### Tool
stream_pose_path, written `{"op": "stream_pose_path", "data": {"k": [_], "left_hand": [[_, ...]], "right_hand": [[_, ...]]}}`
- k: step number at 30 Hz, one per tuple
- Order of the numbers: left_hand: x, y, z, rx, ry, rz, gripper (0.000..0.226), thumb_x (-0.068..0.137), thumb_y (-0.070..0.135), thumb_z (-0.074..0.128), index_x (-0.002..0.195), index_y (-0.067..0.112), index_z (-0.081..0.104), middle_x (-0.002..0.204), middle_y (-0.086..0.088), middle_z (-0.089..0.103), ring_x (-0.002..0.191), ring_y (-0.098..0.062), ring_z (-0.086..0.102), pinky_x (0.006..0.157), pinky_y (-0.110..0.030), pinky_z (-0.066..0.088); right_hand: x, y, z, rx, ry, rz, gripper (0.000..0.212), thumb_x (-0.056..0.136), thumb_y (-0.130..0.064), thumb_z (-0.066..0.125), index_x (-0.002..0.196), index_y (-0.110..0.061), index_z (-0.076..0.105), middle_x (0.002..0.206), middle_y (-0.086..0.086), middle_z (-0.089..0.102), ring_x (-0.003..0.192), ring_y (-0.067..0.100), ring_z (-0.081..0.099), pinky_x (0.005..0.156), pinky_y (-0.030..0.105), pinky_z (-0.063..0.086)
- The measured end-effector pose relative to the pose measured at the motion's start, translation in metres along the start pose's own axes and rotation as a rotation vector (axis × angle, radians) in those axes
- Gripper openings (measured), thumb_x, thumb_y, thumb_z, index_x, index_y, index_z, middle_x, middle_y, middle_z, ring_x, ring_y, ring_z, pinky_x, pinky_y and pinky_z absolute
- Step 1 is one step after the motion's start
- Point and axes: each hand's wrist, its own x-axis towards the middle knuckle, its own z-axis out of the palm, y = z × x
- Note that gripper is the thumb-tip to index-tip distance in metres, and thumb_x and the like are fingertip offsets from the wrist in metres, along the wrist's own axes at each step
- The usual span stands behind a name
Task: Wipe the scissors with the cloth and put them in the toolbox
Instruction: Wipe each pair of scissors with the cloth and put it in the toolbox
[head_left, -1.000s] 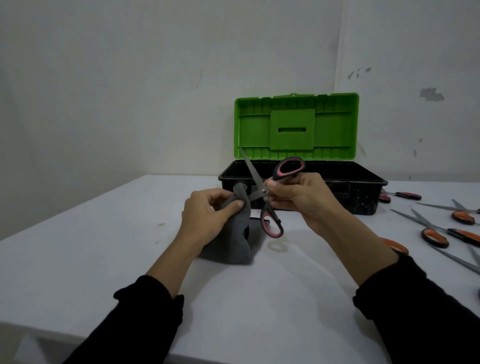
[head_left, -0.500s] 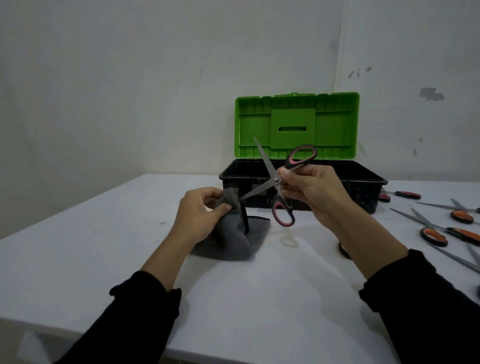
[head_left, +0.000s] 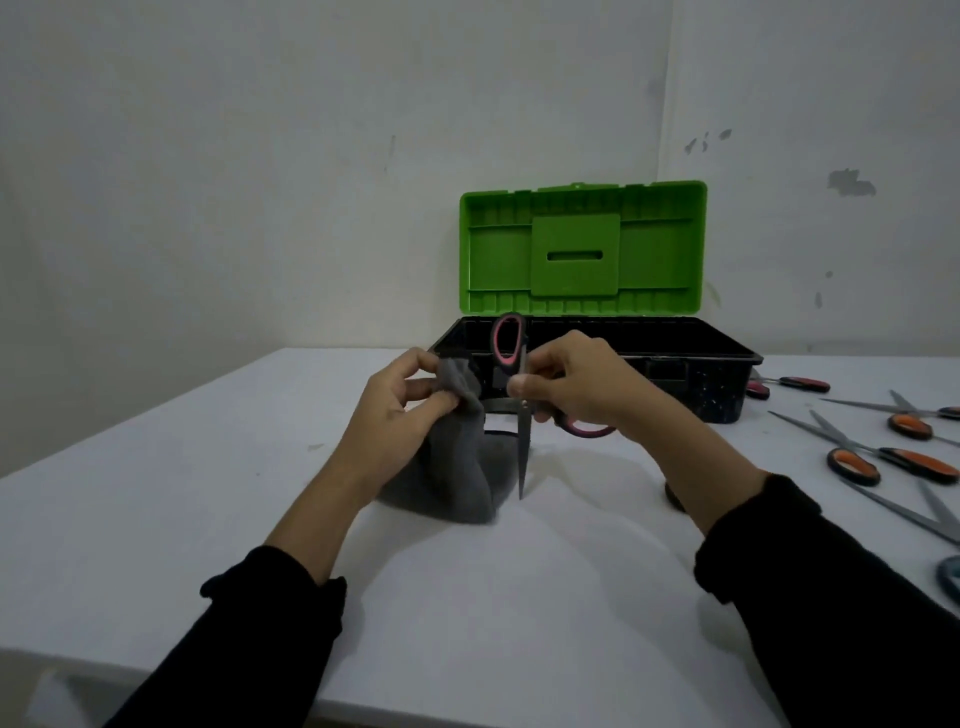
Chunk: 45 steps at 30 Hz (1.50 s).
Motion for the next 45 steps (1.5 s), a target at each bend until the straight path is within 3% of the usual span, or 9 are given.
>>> {"op": "stream_pose_path", "data": {"k": [5,11,14,19,27,30,35,40,45], "left_hand": [[-0.002,-0.002,0.000,0.227,-0.045,0.163,0.022,0.071,0.008,0.045,0.073,0.009,0.067,0.077,-0.001,0.069,0.083,-0.011,0.065,0.079,-0.026,0.051],[0.005,-0.006,0.003,0.498,0.108,0.168,0.008,0.075,0.025,0.074,0.080,0.021,0.070,0.079,0.012,0.068,0.079,0.003,0.059,0.065,-0.003,0.039],[0.004,-0.006,0.003,0.538,0.072,0.155,0.016,0.069,0.041,0.070,0.077,0.026,0.072,0.074,0.014,0.069,0.076,0.003,0.061,0.064,-0.007,0.042],[0.004,0.001,0.018,0.514,0.082,0.196,0.021,0.075,0.031,0.064,0.092,0.022,0.073,0.084,0.010,0.070,0.083,-0.006,0.064,0.080,-0.021,0.049],[0.004,0.004,0.015,0.495,0.129,0.140,0.032,0.060,0.063,0.053,0.074,0.038,0.068,0.074,0.019,0.068,0.079,-0.004,0.064,0.081,-0.041,0.050],[0.002,0.006,0.014,0.555,0.119,0.145,0.036,0.062,0.063,0.050,0.077,0.036,0.069,0.070,0.023,0.064,0.077,-0.003,0.060,0.083,-0.041,0.048],[0.002,0.008,0.014,0.513,0.066,0.156,0.008,0.063,0.043,0.063,0.071,0.044,0.063,0.069,0.028,0.063,0.080,0.008,0.056,0.085,-0.034,0.046],[0.004,0.002,0.015,0.380,0.108,0.137,0.023,0.058,0.055,0.067,0.069,0.035,0.068,0.070,0.014,0.068,0.073,-0.001,0.062,0.080,-0.038,0.051],[0.004,0.001,0.010,0.472,0.093,0.172,0.030,0.062,0.056,0.059,0.081,0.037,0.072,0.076,0.018,0.069,0.079,-0.001,0.060,0.084,-0.042,0.047]], "right_hand": [[0.003,0.003,-0.006,0.040,-0.048,-0.035,0.017,0.085,-0.020,0.068,0.071,-0.011,0.068,0.059,0.001,0.067,0.054,0.009,0.065,0.051,0.015,0.048],[0.006,-0.001,-0.012,-0.023,0.038,-0.174,0.017,0.083,-0.022,0.069,0.069,-0.012,0.069,0.059,0.000,0.068,0.056,0.011,0.067,0.062,0.025,0.056],[0.005,0.000,-0.010,-0.075,0.021,-0.182,0.018,0.083,-0.021,0.070,0.071,-0.009,0.069,0.059,-0.001,0.068,0.056,0.009,0.067,0.063,0.025,0.056],[0.012,0.000,-0.003,-0.196,0.061,-0.162,0.023,0.083,-0.033,0.069,0.062,-0.025,0.062,0.064,-0.004,0.067,0.066,0.013,0.066,0.072,0.043,0.057],[0.006,-0.010,0.002,-0.112,0.121,-0.239,0.033,0.082,-0.025,0.071,0.051,-0.026,0.057,0.046,-0.005,0.053,0.041,0.005,0.044,0.044,0.012,0.031],[0.002,-0.009,-0.002,-0.113,0.104,-0.231,0.032,0.082,-0.025,0.071,0.052,-0.022,0.061,0.044,-0.007,0.056,0.037,0.004,0.045,0.042,0.011,0.030],[0.001,-0.009,-0.004,-0.184,0.137,-0.248,0.031,0.081,-0.026,0.071,0.052,-0.020,0.059,0.040,-0.011,0.048,0.038,0.002,0.047,0.042,0.011,0.027],[0.001,-0.015,0.001,-0.194,0.153,-0.335,0.027,0.080,-0.025,0.072,0.058,-0.011,0.067,0.047,0.002,0.055,0.043,0.008,0.043,0.044,0.018,0.028],[-0.001,-0.009,-0.011,-0.197,0.158,-0.334,0.026,0.081,-0.024,0.072,0.057,-0.015,0.067,0.042,-0.006,0.052,0.040,0.007,0.045,0.042,0.014,0.029]]}}
